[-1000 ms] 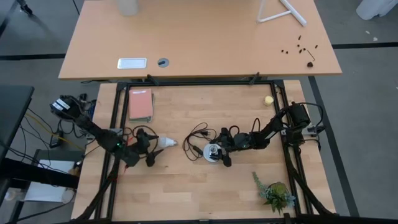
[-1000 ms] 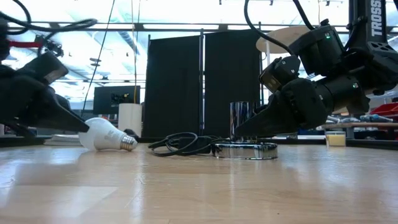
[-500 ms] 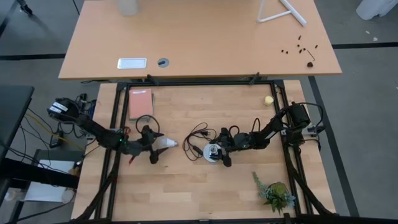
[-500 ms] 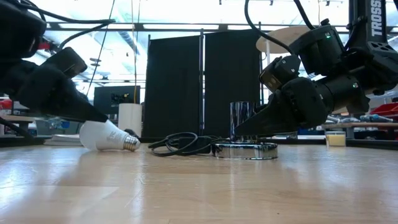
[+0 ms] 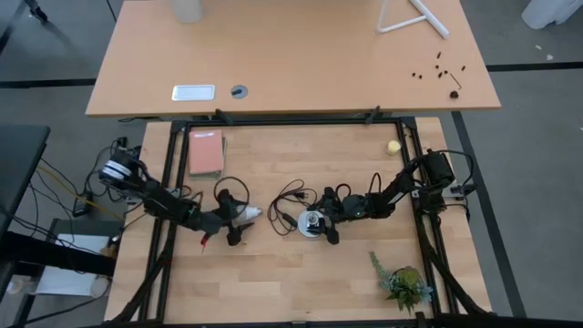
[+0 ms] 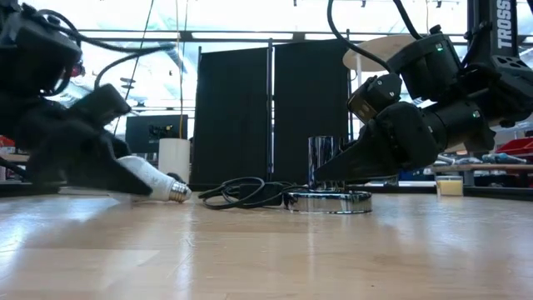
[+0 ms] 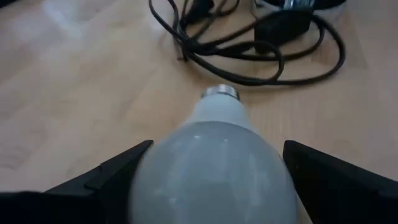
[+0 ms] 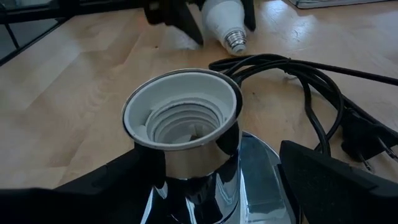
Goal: Screw lightbulb
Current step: Insert the lightbulb into the silver lamp
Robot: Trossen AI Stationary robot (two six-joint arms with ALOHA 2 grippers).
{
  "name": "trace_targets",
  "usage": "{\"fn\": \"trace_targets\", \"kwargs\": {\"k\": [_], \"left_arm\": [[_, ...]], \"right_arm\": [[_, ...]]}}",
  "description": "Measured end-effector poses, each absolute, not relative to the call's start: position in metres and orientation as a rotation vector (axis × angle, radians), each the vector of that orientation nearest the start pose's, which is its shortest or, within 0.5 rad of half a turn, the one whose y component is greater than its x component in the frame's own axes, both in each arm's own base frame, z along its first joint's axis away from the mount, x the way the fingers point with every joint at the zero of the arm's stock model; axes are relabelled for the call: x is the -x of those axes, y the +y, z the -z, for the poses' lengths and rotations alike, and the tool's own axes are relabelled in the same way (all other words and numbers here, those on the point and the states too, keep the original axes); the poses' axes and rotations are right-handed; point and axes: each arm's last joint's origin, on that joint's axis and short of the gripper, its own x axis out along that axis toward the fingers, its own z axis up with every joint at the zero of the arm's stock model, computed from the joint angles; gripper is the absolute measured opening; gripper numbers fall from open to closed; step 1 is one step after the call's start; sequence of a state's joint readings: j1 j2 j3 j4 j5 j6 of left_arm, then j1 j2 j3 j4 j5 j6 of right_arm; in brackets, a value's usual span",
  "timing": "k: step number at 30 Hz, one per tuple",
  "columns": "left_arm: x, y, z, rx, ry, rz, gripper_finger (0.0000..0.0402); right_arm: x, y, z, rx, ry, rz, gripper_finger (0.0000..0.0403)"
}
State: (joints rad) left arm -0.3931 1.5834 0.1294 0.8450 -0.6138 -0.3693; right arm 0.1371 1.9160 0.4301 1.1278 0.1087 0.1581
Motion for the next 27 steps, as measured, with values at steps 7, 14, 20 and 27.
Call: {"fn": "trace_targets", "kwargs": {"k": [7, 14, 20, 27], "left_arm": [[-0.19, -0.06, -0.07, 0.071, 0.462, -0.32, 0.0352], [-0.191, -0.061, -0.069, 0.071, 0.453, -0.322, 0.0311], [-0.19, -0.059, -0.07, 0.057, 0.438, -0.37, 0.025], [-0.196, -0.061, -0.074, 0.085, 0.405, -0.367, 0.025]], "right_arm": [[-0.278, 0.035, -0.079, -0.112, 0.363, -0.002, 0.0327], [-0.278, 0.035, -0.078, -0.111, 0.364, -0.005, 0.0311], [-0.278, 0.036, -0.078, -0.109, 0.364, -0.006, 0.0302], [-0.278, 0.035, -0.079, -0.111, 0.356, -0.002, 0.0301]]}}
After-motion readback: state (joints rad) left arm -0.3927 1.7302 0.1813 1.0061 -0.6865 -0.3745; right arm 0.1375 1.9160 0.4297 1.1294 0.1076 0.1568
